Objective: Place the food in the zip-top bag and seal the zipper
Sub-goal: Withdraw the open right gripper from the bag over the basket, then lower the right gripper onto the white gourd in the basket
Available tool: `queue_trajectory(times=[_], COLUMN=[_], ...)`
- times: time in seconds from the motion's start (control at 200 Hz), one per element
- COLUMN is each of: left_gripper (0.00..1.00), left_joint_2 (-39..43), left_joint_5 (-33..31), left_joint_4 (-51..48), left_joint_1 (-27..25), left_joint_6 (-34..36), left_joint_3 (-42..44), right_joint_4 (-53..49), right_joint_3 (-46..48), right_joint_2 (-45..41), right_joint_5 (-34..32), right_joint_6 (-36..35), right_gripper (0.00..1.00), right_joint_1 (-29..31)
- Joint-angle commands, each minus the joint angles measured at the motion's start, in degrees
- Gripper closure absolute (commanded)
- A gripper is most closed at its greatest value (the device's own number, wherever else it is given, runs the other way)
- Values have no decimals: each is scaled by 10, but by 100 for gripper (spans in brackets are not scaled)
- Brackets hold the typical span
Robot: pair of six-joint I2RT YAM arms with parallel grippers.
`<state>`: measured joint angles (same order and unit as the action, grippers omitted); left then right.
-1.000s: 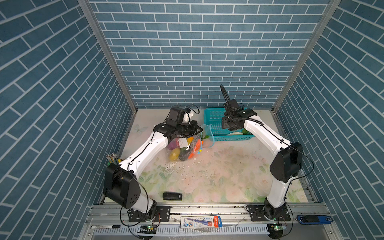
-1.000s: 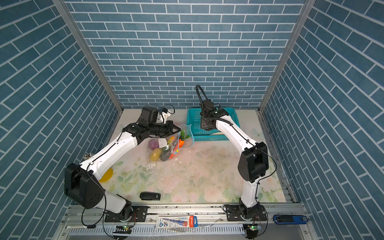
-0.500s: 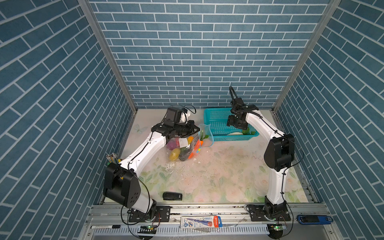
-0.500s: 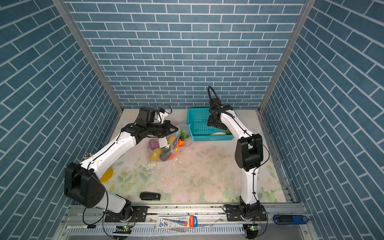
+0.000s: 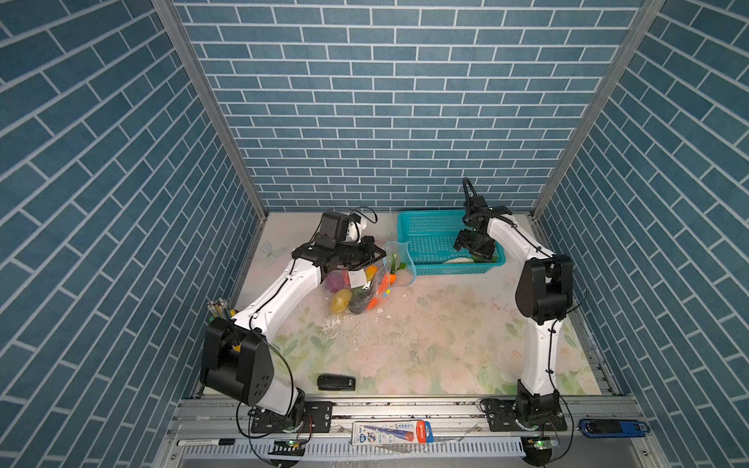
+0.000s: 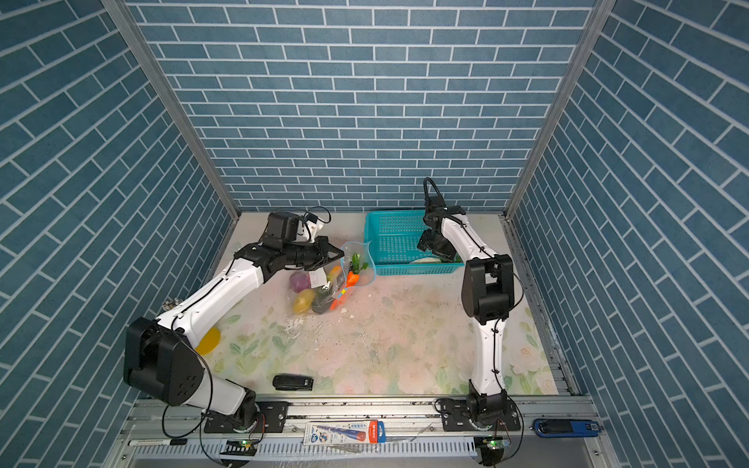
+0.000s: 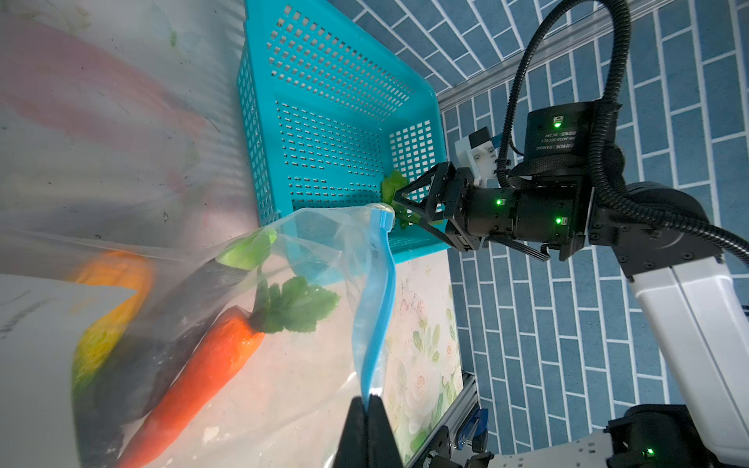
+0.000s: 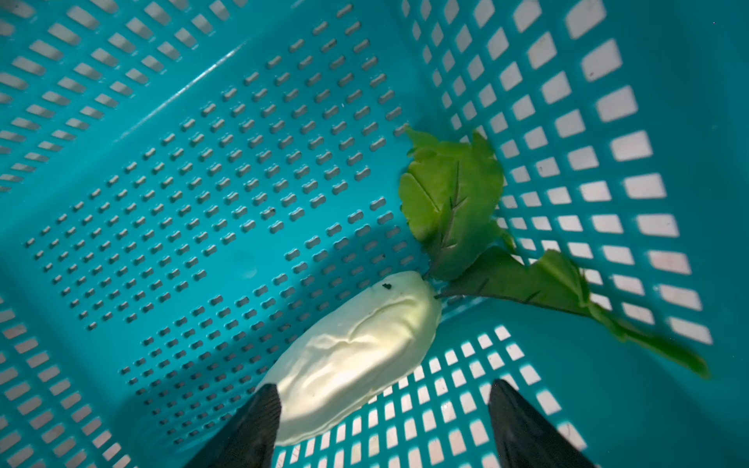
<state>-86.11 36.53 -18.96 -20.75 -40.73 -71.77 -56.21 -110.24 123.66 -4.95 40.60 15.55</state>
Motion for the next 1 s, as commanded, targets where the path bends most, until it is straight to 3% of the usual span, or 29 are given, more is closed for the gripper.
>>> queue_trajectory(times=[0.0, 0.59, 0.995], left_gripper=[100, 100, 100], left_joint_2=[17, 20, 22], left_joint_5=[9, 14, 8], left_joint_4=[15, 22, 14], left_joint_1=[7, 17, 17], left_joint_6=[-3, -6, -5], left_joint_3=[11, 17, 23], right_joint_4=[-14, 11, 2], right_joint_3=[-18, -46, -163], right_joint_2=[16, 75, 139], right_joint_5=[25, 84, 96], right_joint_6=[26, 53, 58], right_gripper=[18, 20, 23], right_joint_1=[-8, -15, 5])
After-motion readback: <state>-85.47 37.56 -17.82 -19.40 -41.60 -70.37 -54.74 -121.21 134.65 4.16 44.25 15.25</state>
